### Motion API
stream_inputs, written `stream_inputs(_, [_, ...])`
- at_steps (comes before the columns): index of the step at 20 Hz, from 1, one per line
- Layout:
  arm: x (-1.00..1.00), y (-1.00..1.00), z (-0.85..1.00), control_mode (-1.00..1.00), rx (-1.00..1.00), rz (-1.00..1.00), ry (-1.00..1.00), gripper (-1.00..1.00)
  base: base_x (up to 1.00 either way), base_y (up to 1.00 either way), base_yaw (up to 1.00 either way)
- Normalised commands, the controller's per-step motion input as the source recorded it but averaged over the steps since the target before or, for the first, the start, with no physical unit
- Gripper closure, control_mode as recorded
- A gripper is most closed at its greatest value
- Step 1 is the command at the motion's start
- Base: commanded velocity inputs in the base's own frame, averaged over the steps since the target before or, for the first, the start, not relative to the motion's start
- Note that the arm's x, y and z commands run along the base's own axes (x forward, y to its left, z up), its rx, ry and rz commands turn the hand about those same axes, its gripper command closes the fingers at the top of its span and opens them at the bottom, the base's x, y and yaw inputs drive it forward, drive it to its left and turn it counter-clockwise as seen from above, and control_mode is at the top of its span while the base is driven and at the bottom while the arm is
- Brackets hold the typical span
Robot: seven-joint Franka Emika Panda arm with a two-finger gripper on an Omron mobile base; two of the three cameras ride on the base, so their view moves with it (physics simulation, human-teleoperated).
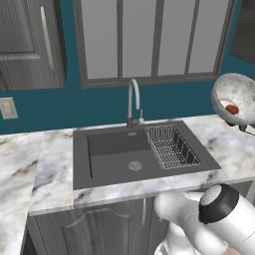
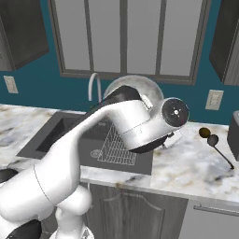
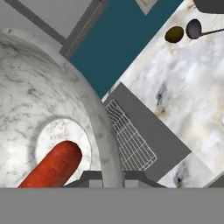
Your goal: Pick the carrot from the sink and place it in the bowl. Then pick the bowl and place it in the microwave. Then close the microwave door and press the start button.
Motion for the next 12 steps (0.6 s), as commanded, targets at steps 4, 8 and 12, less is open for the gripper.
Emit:
stream_inputs(4, [-0.03, 1.00, 0.49, -1.00, -0.08, 0.16, 0.07, 1.00, 0.00, 0.00, 0.00])
stream_inputs(8, [-0.03, 0.85, 0.45, -1.00, -0.02, 0.09, 0.06, 1.00, 0.00, 0.00, 0.00])
stream_inputs(12, [-0.20, 0.48, 0.29, -1.00, 0.00, 0.04, 0.03, 1.00, 0.00, 0.00, 0.00])
